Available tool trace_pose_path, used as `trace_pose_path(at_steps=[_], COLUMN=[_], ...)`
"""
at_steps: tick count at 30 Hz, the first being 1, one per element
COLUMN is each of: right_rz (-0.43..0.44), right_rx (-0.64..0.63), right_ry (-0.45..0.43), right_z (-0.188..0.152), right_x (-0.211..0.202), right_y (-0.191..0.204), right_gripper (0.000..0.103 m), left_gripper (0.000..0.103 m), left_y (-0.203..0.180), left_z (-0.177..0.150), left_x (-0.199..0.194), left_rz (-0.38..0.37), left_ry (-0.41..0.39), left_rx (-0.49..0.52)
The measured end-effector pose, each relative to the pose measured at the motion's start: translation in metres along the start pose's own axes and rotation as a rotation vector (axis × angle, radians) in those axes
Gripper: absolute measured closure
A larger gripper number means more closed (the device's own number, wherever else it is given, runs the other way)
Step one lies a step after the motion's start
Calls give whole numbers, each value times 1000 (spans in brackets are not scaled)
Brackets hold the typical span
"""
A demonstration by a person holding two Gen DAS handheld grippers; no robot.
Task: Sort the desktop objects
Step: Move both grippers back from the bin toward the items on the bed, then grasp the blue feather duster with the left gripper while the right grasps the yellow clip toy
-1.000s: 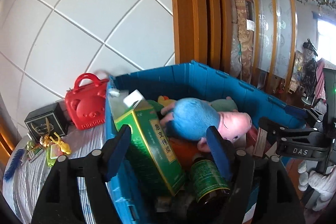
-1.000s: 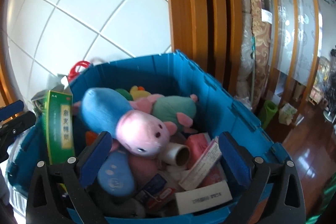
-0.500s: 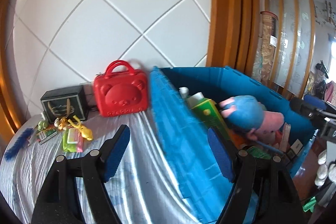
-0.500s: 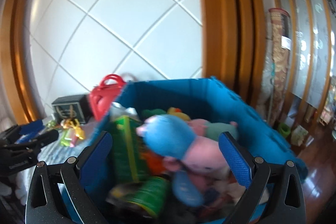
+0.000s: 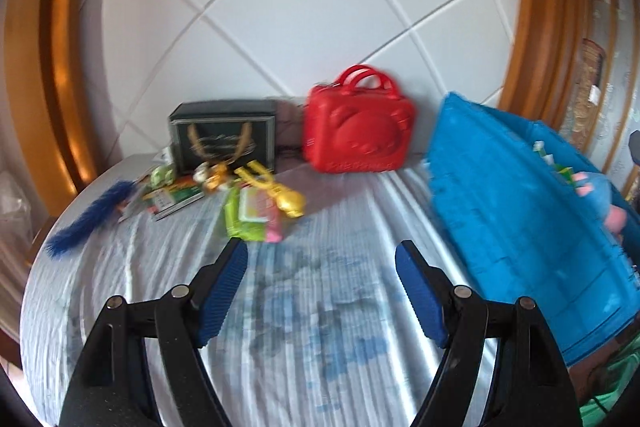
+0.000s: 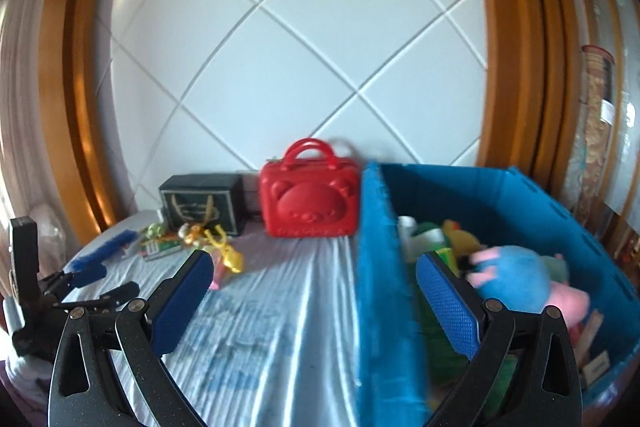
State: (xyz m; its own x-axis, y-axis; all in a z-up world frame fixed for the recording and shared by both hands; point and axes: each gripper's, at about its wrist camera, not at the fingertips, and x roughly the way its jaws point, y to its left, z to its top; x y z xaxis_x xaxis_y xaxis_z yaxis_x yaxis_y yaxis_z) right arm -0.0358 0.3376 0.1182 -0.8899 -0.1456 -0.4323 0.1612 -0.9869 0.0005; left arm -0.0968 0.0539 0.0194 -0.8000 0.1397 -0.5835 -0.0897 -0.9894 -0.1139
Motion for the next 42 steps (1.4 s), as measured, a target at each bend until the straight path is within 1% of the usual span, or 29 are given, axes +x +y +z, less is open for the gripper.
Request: trace_pose_path(at_steps=[5,8,12,15,20,22,24,25,29,32,34,35,36,38,39,40,41,42], right_rz=[46,61,61,59,50,47,40,37,31,40,43,44,46,52,54,54,50,48], right_rx=[-14,-14,-4,-1,-1,-2,-7,-10,-5,8,10,10,11,9,6,0,-5,-5], right_ry=[101,159,223,293,384,409,432,444,490,522,532,537,541,553,561,569,575,582], right_z=[-2,0,-1,-9,-23,-27,-31,-34,-43,-51,-54,-57,-59,-65,-66,-69,-71,-74], right_x=[61,102,155,203,274,299,323,337,386,418,431,438,444,452,455,460,464,468], right_y=[48,68,84,93,103,103,103,103,102,103,104,105,105,107,107,108,109,110], right_gripper=[0,0,0,0,0,0,0,0,0,0,0,0,0,0,0,0,0,0], left_gripper=[27,27,27,27,27,27,27,27,27,27,27,27,27,26,25,22,20,26], left_y=[91,137,194,234,302,327,347,357,389,419,435,439,441,440,437,434,432,430], left_z=[-1,5,16,22,29,32,38,42,63,70,67,66,63,56,51,46,42,40], left_x=[28,49,90,126,201,235,263,278,324,361,386,395,403,415,420,425,421,419], left_rz=[92,142,210,223,176,188,211,234,278,257,207,184,159,160,172,201,223,226], left_ry=[72,110,170,209,265,282,290,289,277,317,357,373,385,421,442,471,447,452], left_rx=[-49,-71,-66,-76,-146,-166,-171,-166,-134,-147,-180,-185,-168,-125,-92,-57,-53,-63])
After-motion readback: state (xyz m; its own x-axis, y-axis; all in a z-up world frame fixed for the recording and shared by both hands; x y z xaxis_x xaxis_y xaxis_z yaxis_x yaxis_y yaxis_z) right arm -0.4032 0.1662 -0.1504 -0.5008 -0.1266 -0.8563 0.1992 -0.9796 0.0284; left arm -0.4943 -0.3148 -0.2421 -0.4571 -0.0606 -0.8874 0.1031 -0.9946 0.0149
